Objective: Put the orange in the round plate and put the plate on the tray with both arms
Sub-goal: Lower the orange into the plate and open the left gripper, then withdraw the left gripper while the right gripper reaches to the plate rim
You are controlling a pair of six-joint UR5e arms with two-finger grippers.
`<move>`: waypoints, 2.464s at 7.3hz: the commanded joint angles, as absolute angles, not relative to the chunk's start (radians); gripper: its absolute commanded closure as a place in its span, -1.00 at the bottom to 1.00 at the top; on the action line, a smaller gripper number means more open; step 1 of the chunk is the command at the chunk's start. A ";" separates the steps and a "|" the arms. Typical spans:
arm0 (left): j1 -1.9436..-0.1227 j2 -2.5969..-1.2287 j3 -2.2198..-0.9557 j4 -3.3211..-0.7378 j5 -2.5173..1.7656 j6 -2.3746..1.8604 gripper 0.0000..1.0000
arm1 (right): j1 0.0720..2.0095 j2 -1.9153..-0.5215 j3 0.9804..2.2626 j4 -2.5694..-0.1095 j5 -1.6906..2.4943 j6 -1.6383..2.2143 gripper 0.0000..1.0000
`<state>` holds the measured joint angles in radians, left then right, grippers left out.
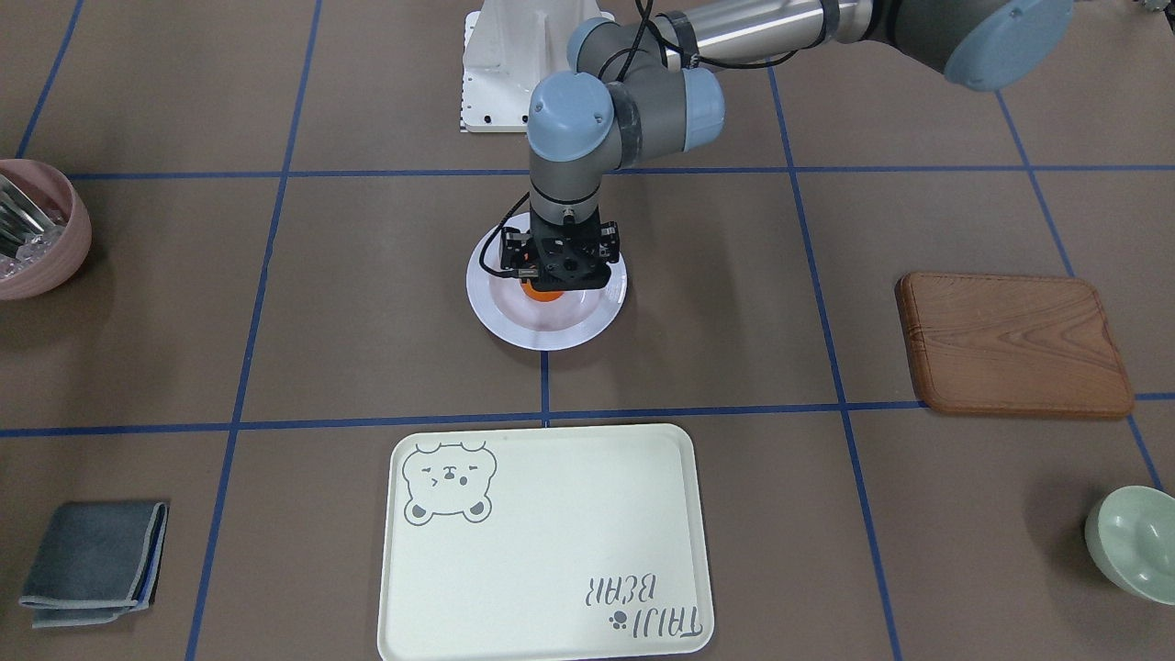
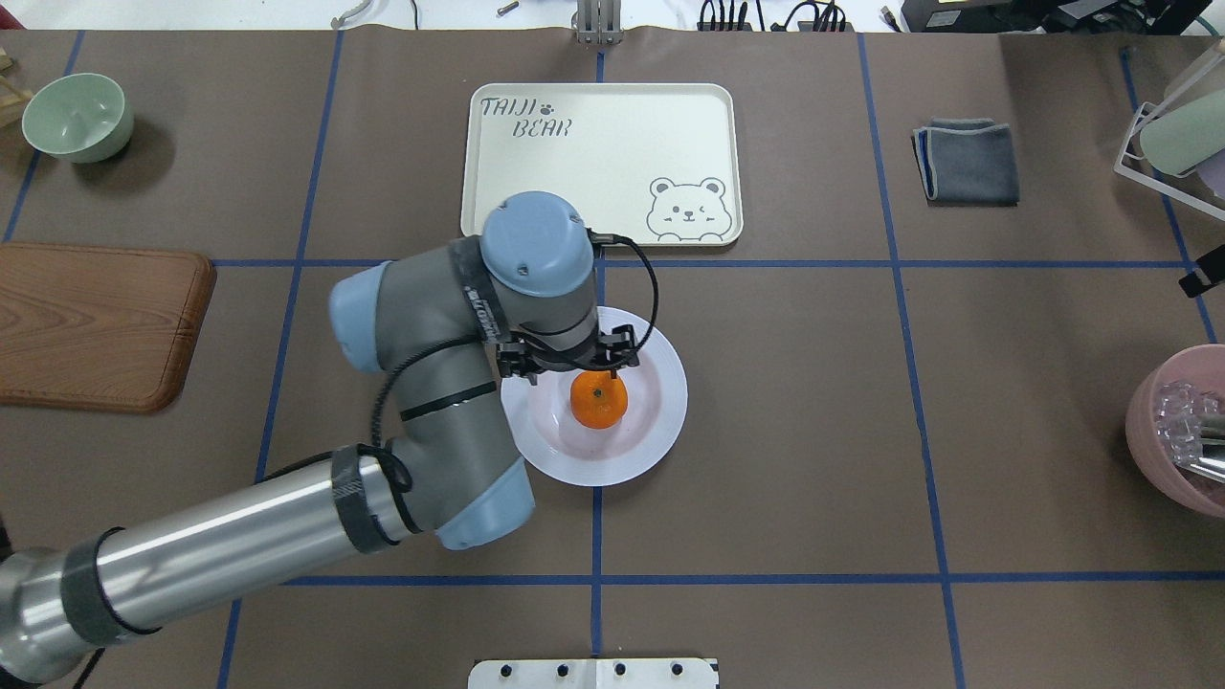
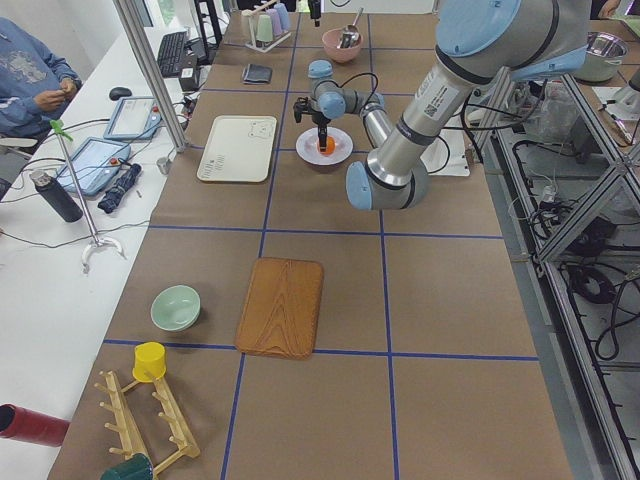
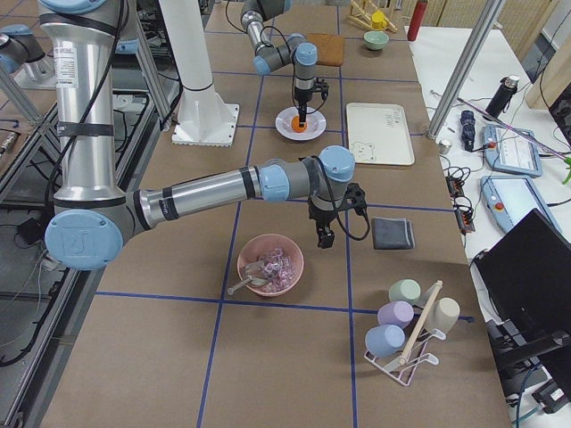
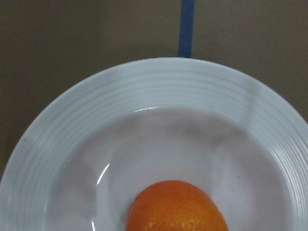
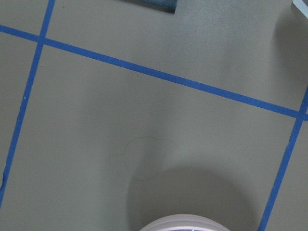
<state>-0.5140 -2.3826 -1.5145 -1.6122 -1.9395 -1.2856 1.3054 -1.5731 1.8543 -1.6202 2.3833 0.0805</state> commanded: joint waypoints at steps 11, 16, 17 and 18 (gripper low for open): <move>-0.945 -1.858 -1.864 -1.605 -2.164 -0.752 -0.96 | 0.528 -1.216 1.639 -0.629 1.960 1.558 -0.97; -0.946 -1.861 -1.864 -1.605 -2.166 -0.753 -0.96 | 0.514 -1.169 1.511 -0.474 1.911 1.689 -0.89; -0.946 -1.861 -1.864 -1.605 -2.166 -0.753 -0.96 | 0.511 -1.170 1.506 -0.445 1.910 1.692 -0.89; -0.948 -1.861 -1.865 -1.605 -2.166 -0.753 -0.96 | 0.508 -1.169 1.493 -0.439 1.911 1.692 -0.88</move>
<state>-0.9470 -1.8607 -1.8642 -1.6045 -2.1659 -0.7532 0.5121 -1.1726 1.5094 -0.4544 1.9127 1.6879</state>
